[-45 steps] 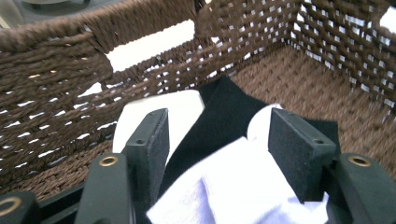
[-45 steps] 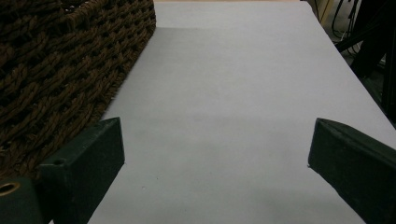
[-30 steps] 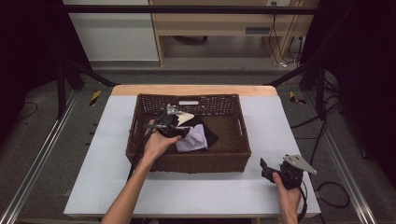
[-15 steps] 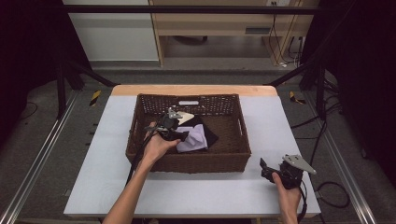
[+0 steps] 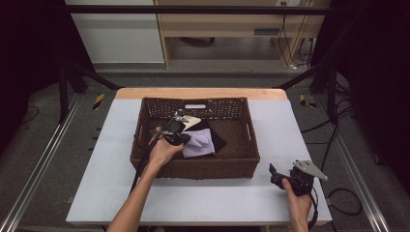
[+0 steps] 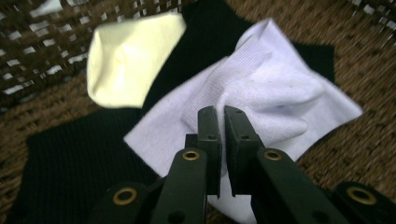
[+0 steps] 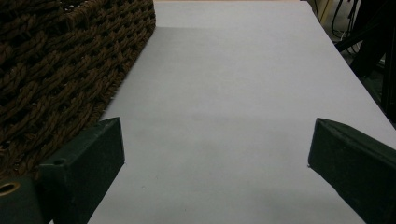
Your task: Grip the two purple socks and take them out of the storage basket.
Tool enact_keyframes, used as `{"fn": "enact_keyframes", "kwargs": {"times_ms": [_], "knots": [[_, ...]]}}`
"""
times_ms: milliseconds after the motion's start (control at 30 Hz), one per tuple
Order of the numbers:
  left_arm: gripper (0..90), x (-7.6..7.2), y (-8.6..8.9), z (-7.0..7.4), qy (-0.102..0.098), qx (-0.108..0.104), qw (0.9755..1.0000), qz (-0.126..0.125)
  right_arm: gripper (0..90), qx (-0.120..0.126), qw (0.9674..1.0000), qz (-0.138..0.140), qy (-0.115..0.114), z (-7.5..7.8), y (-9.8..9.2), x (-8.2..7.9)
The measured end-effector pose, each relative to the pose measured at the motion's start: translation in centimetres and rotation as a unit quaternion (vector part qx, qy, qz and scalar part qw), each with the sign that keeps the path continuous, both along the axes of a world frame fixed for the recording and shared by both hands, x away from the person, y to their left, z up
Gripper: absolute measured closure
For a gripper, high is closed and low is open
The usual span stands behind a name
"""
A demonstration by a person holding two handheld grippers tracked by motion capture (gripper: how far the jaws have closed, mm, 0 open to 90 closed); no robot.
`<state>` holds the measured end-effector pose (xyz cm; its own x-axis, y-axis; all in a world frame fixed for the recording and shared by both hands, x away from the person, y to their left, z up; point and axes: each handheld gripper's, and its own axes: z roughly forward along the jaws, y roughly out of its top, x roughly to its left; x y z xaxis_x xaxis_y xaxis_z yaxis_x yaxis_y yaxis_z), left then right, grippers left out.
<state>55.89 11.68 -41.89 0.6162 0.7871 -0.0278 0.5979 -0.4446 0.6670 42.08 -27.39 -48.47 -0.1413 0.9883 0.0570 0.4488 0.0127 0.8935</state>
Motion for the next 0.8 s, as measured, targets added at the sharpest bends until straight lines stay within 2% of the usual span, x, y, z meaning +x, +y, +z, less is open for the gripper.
{"fn": "enact_keyframes", "kwargs": {"times_ms": [133, 300, 433, 567, 667, 700, 733, 800], "knots": [[85.3, -0.2, 0.4, 0.6, -0.02, -0.032, 0.9993, -0.003, 4.1, 0.002, 1.0, 0.0, 0.0, 0.0, 0.0, 0.0], [85.6, -0.7, 0.8, 1.4, -0.056, -0.074, 0.9957, 0.004, 4.1, 0.003, 1.0, 0.0, 0.002, 0.0, 0.0, 0.0], [85.6, -0.8, 1.1, 2.3, -0.082, -0.107, 0.9908, 0.013, 4.1, 0.004, 1.0, 0.0, 0.002, 0.0, 0.0, 0.0], [85.6, -1.0, 1.4, 3.2, -0.104, -0.122, 0.9868, 0.022, 4.1, 0.004, 1.0, 0.0, 0.003, 0.0, -0.1, 0.0], [85.6, -1.2, 1.7, 4.3, -0.12, -0.141, 0.9823, 0.028, 4.1, 0.004, 1.0, 0.0, 0.003, 0.0, -0.1, 0.0], [85.6, -1.3, 1.8, 4.6, -0.122, -0.144, 0.9816, 0.027, 4.1, 0.004, 1.0, 0.0, 0.003, 0.0, -0.1, 0.0], [85.7, -1.5, 1.9, 5.1, -0.132, -0.15, 0.9794, 0.03, 4.1, 0.004, 1.0, 0.0, 0.003, 0.0, -0.1, 0.0], [85.6, -1.8, 2.1, 5.9, -0.141, -0.161, 0.9764, 0.029, 4.1, 0.005, 1.0, 0.0, 0.003, 0.0, -0.1, 0.1]]}}
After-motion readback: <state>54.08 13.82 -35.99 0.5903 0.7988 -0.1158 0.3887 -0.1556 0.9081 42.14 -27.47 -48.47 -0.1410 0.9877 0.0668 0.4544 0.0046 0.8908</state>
